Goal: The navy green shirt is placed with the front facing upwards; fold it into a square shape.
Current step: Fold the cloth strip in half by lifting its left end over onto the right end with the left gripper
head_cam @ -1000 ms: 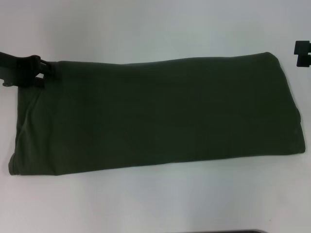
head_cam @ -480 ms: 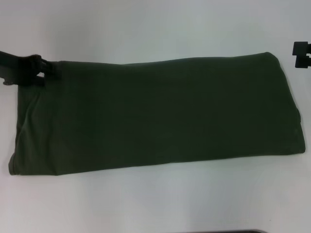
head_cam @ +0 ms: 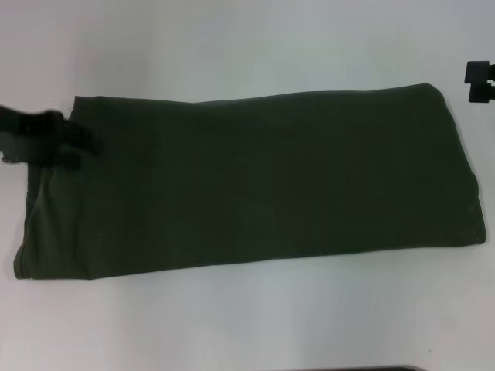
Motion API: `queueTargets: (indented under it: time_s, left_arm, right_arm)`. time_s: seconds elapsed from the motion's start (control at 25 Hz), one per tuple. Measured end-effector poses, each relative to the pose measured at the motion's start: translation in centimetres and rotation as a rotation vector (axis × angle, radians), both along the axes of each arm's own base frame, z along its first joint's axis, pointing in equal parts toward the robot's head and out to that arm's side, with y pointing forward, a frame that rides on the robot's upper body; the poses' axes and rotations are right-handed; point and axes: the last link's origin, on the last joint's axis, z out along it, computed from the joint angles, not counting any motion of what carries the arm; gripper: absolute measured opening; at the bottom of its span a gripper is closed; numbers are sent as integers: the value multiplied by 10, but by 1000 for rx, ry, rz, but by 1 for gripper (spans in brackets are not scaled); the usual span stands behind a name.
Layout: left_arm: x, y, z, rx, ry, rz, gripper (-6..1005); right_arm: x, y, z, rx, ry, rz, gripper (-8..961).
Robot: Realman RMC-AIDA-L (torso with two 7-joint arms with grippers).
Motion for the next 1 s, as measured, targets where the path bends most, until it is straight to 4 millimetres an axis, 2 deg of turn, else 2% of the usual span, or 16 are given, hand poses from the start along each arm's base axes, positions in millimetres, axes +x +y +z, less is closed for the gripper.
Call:
queueTargets:
  time_s: [0.4,1.0]
  left_arm:
    - [-28,-7,-8,-14,111,85,549]
    - [-35,-7,0,12,131,98,553]
  right_arm:
    - [1,-2,-2,-2,1,-4,701]
    - [2,-3,-2,-7,4,-13,702]
